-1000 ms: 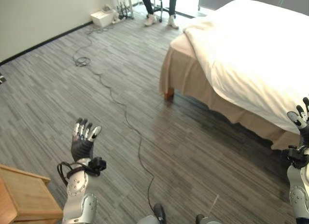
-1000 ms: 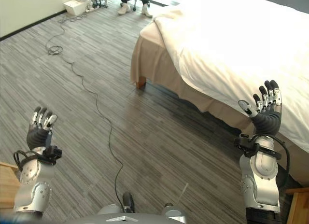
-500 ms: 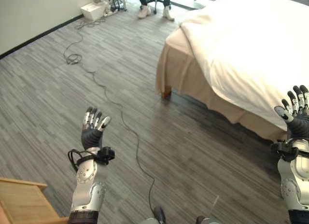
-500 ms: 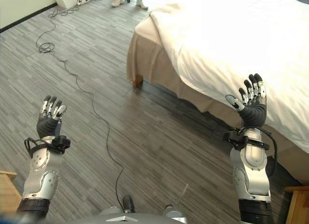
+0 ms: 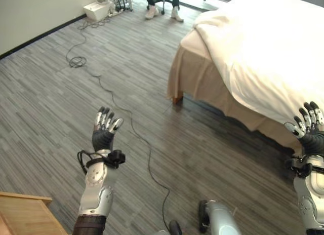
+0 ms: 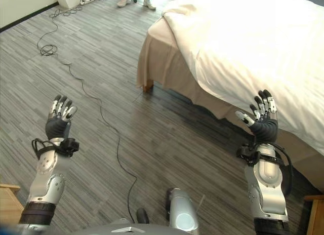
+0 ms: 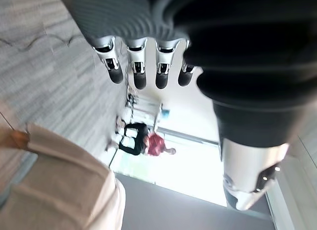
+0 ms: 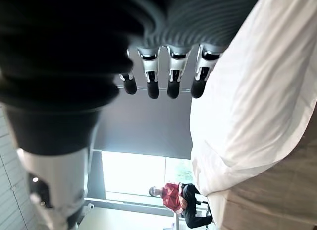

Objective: Making the bed.

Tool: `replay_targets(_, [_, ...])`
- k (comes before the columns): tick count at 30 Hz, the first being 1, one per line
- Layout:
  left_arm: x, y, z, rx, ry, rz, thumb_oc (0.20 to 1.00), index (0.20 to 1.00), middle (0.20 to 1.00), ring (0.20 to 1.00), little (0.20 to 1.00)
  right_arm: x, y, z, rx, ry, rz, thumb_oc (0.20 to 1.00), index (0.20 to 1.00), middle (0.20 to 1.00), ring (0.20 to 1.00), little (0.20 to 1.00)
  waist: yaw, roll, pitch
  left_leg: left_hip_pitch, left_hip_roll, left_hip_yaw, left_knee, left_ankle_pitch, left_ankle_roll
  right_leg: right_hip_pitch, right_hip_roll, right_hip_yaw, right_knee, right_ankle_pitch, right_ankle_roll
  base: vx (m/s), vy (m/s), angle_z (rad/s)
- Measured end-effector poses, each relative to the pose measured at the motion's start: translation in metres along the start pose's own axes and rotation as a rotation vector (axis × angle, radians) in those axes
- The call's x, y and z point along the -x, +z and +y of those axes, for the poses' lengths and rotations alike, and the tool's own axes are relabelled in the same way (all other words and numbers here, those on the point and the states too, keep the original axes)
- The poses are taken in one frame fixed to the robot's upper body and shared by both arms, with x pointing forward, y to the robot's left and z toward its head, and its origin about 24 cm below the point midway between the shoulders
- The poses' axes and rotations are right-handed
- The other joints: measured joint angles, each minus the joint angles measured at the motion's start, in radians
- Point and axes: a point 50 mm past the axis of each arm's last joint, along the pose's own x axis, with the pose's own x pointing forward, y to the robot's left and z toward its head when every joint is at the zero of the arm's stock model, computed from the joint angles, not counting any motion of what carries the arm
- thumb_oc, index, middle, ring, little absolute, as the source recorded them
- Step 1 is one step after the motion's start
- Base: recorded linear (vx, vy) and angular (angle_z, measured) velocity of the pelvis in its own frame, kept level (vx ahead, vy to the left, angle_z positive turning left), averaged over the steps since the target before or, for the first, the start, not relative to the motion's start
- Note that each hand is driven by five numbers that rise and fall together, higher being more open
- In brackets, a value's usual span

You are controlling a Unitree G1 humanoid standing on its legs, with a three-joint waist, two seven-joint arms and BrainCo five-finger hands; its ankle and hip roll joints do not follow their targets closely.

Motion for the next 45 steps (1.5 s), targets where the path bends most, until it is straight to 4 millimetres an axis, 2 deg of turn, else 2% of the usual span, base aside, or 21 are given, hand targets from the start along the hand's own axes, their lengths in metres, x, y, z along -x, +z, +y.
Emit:
replay_targets(1, [0.005,-0.003,0.005,0.007,0.024,0.010,1.000,1.000,1.000,1.000,1.000,-0.001,0.001,-0.001,0.007,0.003,-0.005,1.000,1.000,1.000,1.000,1.000,0.002,-0.001,-0.014,0.010,0.002,-0.005,0.000,-0.008,-0.012,0.031,0.010,0.005,-0.064,0.085,-0.033,0.10,-0.191,0.14])
replay_targets(5, [0.017,-0.015,0.007,0.038,0.048,0.051,1.000,1.000,1.000,1.000,1.000,-0.011,0.011,0.000,0.033,0.033,-0.046,1.000,1.000,1.000,1.000,1.000,0.035,0.026,-0.035,0.011,0.031,-0.008,0.014,-0.012,-0.026,0.116,0.058,-0.005,-0.215,0.155,-0.089,0.05,-0.108,0.04])
replay_targets(9, [0.018,-0.017,0.002,0.044,0.025,0.063,1.000,1.000,1.000,1.000,1.000,-0.013,0.014,0.000,0.031,0.042,-0.054,1.000,1.000,1.000,1.000,1.000,0.047,0.029,-0.041,-0.007,0.047,-0.009,-0.009,0.001,-0.020,0.152,0.073,-0.007,-0.264,0.160,-0.096,0.01,-0.121,0.04])
replay_targets(12, [0.015,-0.015,-0.001,0.049,0.014,0.051,1.000,1.000,1.000,1.000,1.000,-0.013,0.014,0.001,0.030,0.051,-0.054,1.000,1.000,1.000,1.000,1.000,0.044,0.025,-0.043,-0.003,0.056,-0.034,-0.004,0.010,-0.039,0.170,0.084,-0.011,-0.281,0.159,-0.096,-0.04,-0.174,0.06])
replay_targets(13, [0.012,-0.014,-0.002,0.052,0.010,0.046,1.000,1.000,1.000,1.000,1.000,-0.013,0.013,0.000,0.030,0.049,-0.053,1.000,1.000,1.000,1.000,1.000,0.042,0.019,-0.039,-0.036,0.064,-0.045,0.063,0.002,-0.068,0.168,0.086,-0.014,-0.274,0.151,-0.093,-0.08,-0.264,0.22])
replay_targets(15, [0.005,-0.012,-0.006,0.059,0.003,0.032,1.000,1.000,1.000,1.000,1.000,-0.011,0.010,0.001,0.021,0.045,-0.038,1.000,1.000,1.000,1.000,1.000,0.050,-0.032,-0.024,-0.120,0.060,-0.070,0.260,-0.011,-0.081,0.177,0.047,-0.014,-0.279,0.144,-0.092,-0.08,-0.206,0.17])
replay_targets(17, [0.006,-0.013,-0.006,0.058,0.003,0.039,1.000,1.000,1.000,1.000,1.000,-0.011,0.011,0.001,0.019,0.043,-0.044,1.000,1.000,1.000,1.000,1.000,0.054,-0.037,-0.020,-0.190,0.075,-0.097,0.402,-0.011,-0.083,0.185,0.050,-0.021,-0.268,0.129,-0.098,-0.05,-0.177,0.24])
replay_targets(19, [0.008,-0.015,-0.004,0.055,0.003,0.048,1.000,1.000,1.000,1.000,1.000,-0.013,0.016,-0.009,0.025,-0.001,-0.071,1.000,1.000,1.000,1.000,1.000,0.062,-0.032,0.010,-0.362,0.110,-0.188,0.748,0.008,-0.110,0.205,0.058,-0.036,-0.242,0.100,-0.136,0.01,-0.058,0.21])
replay_targets(20, [0.011,-0.017,-0.001,0.048,0.011,0.059,1.000,1.000,1.000,1.000,1.000,-0.014,0.017,-0.010,0.025,-0.007,-0.076,1.000,1.000,1.000,1.000,1.000,0.063,-0.032,0.010,-0.373,0.109,-0.209,0.753,0.005,-0.106,0.202,0.060,-0.040,-0.240,0.095,-0.141,0.02,-0.039,-0.05])
replay_targets(22, [0.012,-0.018,0.000,0.049,0.018,0.064,1.000,1.000,1.000,1.000,1.000,-0.015,0.020,-0.013,0.026,-0.032,-0.092,1.000,1.000,1.000,1.000,1.000,0.048,-0.035,0.016,-0.398,0.105,-0.211,0.647,0.005,-0.106,0.203,0.057,-0.044,-0.231,0.081,-0.146,0.05,-0.023,0.08])
replay_targets(24, [0.011,-0.020,0.000,0.057,0.022,0.069,1.000,1.000,1.000,1.000,1.000,-0.017,0.023,-0.016,0.020,-0.059,-0.109,1.000,1.000,1.000,1.000,1.000,0.044,-0.059,0.030,-0.360,0.082,-0.195,0.352,0.029,-0.083,0.199,0.042,-0.041,-0.233,0.080,-0.147,0.14,0.036,0.00])
replay_targets(25, [0.012,-0.021,0.000,0.056,0.023,0.072,1.000,1.000,1.000,1.000,1.000,-0.017,0.023,-0.017,0.021,-0.067,-0.112,1.000,1.000,1.000,1.000,1.000,0.043,-0.062,0.034,-0.362,0.091,-0.203,0.292,0.039,-0.073,0.208,0.044,-0.034,-0.228,0.088,-0.130,0.18,0.054,-0.06])
replay_targets(26, [0.012,-0.024,0.002,0.053,0.031,0.085,1.000,1.000,1.000,1.000,1.000,-0.016,0.022,-0.018,0.023,-0.073,-0.108,1.000,1.000,1.000,1.000,1.000,0.043,-0.060,0.031,-0.353,0.093,-0.221,0.241,0.053,-0.082,0.212,0.047,-0.032,-0.238,0.084,-0.118,0.22,0.086,-0.16])
replay_targets(27, [0.014,-0.030,0.007,0.046,0.055,0.115,1.000,1.000,1.000,1.000,1.000,-0.017,0.023,-0.020,0.031,-0.077,-0.112,1.000,1.000,1.000,1.000,1.000,0.036,-0.052,0.031,-0.318,0.087,-0.253,0.074,0.095,-0.098,0.223,0.054,-0.029,-0.245,0.077,-0.109,0.22,0.090,-0.16])
replay_targets(28, [0.015,-0.031,0.008,0.045,0.058,0.117,1.000,1.000,1.000,1.000,1.000,-0.018,0.023,-0.020,0.033,-0.078,-0.112,1.000,1.000,1.000,1.000,1.000,0.031,-0.048,0.033,-0.316,0.088,-0.253,0.042,0.110,-0.100,0.231,0.058,-0.023,-0.247,0.075,-0.109,0.30,0.154,-0.17])
replay_targets(34, [0.018,-0.029,0.010,0.042,0.059,0.114,1.000,1.000,1.000,1.000,1.000,-0.019,0.026,-0.020,0.028,-0.080,-0.134,1.000,1.000,1.000,1.000,1.000,0.027,-0.015,0.024,-0.265,0.077,-0.281,0.036,0.124,-0.080,0.298,0.068,0.092,-0.279,0.068,-0.097,0.34,0.251,-0.60])
replay_targets(35, [0.016,-0.028,0.008,0.045,0.054,0.108,1.000,1.000,1.000,1.000,1.000,-0.018,0.026,-0.026,0.030,-0.104,-0.134,1.000,1.000,1.000,1.000,1.000,0.008,-0.004,0.024,-0.265,0.076,-0.253,0.044,0.122,-0.074,0.313,0.061,0.115,-0.283,0.046,-0.066,0.36,0.373,-0.39])
replay_targets(37, [0.013,-0.026,0.006,0.049,0.047,0.096,1.000,1.000,1.000,1.000,1.000,-0.017,0.025,-0.028,0.025,-0.112,-0.126,1.000,1.000,1.000,1.000,1.000,-0.007,0.002,0.021,-0.263,0.064,-0.235,0.037,0.130,-0.059,0.321,0.047,0.128,-0.278,0.038,-0.055,0.27,0.312,-0.39])
replay_targets(39, [0.012,-0.020,0.002,0.052,0.027,0.071,1.000,1.000,1.000,1.000,1.000,-0.016,0.024,-0.028,0.011,-0.110,-0.120,1.000,1.000,1.000,1.000,1.000,-0.004,0.032,0.009,-0.240,0.069,-0.205,0.009,0.178,-0.039,0.312,0.040,0.170,-0.253,0.013,-0.027,0.35,0.392,-0.63])
replay_targets(43, [0.003,-0.013,-0.004,0.053,0.002,0.036,1.000,1.000,1.000,1.000,1.000,-0.014,0.018,-0.020,0.004,-0.071,-0.090,1.000,1.000,1.000,1.000,1.000,-0.005,0.025,0.008,-0.187,0.010,-0.158,-0.042,0.131,0.017,0.266,-0.025,0.163,-0.131,-0.034,0.031,0.31,0.387,-0.28])
replay_targets(45, [-0.001,-0.009,-0.007,0.048,-0.013,0.022,1.000,1.000,1.000,1.000,1.000,-0.013,0.017,-0.020,0.008,-0.063,-0.078,1.000,1.000,1.000,1.000,1.000,-0.007,0.029,0.006,-0.174,-0.004,-0.165,-0.038,0.111,0.028,0.209,-0.049,0.139,0.015,-0.068,0.036,0.22,0.393,0.09])
